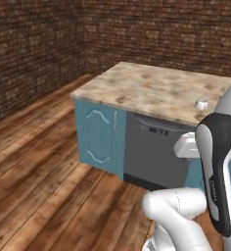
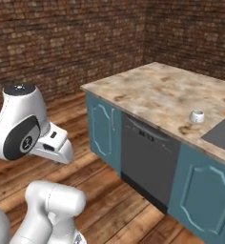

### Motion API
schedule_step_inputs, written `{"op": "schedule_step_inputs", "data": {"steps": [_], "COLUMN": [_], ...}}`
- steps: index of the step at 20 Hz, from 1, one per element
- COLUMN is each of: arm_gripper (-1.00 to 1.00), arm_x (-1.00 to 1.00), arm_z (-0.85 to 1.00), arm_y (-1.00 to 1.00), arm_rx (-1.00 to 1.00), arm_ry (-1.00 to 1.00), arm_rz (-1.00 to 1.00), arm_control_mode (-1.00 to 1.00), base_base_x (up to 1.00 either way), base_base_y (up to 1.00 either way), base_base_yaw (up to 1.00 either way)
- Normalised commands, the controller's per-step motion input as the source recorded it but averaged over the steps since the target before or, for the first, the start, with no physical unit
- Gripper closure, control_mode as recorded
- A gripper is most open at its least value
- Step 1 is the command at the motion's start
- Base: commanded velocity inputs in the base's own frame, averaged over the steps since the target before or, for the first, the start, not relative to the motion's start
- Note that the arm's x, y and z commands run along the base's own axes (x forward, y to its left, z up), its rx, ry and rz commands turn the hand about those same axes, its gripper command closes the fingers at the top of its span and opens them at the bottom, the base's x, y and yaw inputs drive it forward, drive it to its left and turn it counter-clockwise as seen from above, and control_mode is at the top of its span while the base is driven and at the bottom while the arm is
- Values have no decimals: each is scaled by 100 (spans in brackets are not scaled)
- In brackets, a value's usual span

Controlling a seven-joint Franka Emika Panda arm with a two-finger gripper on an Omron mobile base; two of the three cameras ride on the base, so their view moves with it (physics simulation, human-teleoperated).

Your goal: Clear the mugs and bowl far away from the sink.

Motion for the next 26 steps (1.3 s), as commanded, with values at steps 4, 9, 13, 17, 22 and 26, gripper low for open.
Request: {"op": "schedule_step_inputs", "data": {"steps": [4, 9, 13, 17, 22, 26], "arm_gripper": [-100, -100, -100, -100, -100, -100], "arm_x": [0, 0, 0, 0, 0, 0], "arm_z": [0, 0, 0, 0, 0, 0], "arm_y": [0, 0, 0, 0, 0, 0], "arm_rx": [0, 0, 0, 0, 0, 0], "arm_ry": [0, 0, 0, 0, 0, 0], "arm_rz": [0, 0, 0, 0, 0, 0], "arm_control_mode": [100, 100, 100, 100, 100, 100], "base_base_x": [60, 24, 62, 70, 100, 100], "base_base_y": [-26, -98, -72, -32, 0, -7], "base_base_yaw": [-15, 10, 0, -8, -18, -16]}}
